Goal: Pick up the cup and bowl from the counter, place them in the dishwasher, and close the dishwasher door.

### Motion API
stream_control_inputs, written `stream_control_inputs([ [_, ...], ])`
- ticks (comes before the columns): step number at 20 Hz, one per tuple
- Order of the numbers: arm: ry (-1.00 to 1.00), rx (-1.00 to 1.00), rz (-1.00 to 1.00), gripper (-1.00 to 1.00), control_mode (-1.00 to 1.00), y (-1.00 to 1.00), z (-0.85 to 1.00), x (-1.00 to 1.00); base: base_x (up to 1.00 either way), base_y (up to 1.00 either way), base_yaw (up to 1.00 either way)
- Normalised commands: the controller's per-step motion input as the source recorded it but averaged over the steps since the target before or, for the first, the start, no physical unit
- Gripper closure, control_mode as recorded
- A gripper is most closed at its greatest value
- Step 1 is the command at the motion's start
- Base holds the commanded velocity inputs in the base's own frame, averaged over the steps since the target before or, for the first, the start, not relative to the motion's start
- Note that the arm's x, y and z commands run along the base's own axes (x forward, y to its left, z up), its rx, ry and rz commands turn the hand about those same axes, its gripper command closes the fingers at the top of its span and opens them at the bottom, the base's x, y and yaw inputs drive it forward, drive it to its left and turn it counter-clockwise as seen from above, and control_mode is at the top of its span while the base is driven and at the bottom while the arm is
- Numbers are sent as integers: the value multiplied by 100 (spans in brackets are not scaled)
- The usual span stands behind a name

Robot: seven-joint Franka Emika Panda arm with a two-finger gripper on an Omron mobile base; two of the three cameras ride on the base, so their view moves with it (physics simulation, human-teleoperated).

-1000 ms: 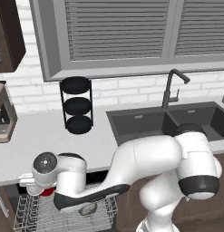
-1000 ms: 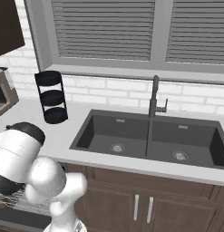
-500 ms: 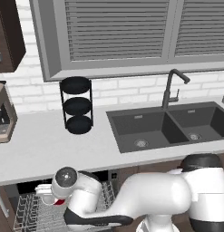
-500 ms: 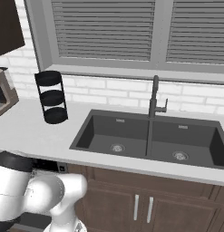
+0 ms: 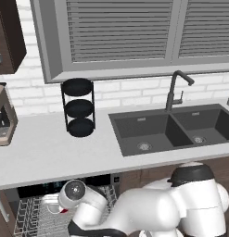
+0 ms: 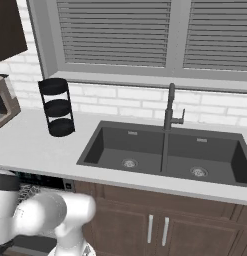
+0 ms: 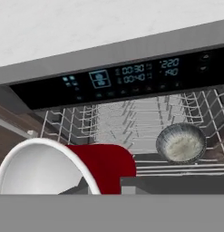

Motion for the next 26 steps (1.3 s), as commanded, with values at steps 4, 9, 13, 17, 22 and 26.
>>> stream_control_inputs([
  [4, 0, 0, 0, 100, -100, 11, -34, 45, 0, 0, 0],
  [9, 0, 0, 0, 100, -100, 24, -40, 20, 0, 0, 0],
  [13, 0, -1, 0, 100, -100, 33, -55, 13, 0, 0, 0],
  [17, 0, 0, 0, 100, -100, 28, -51, 18, 0, 0, 0],
  [22, 0, 0, 0, 100, -100, 25, -55, 19, 0, 0, 0],
  [26, 0, 0, 0, 100, -100, 32, -44, 13, 0, 0, 0],
])
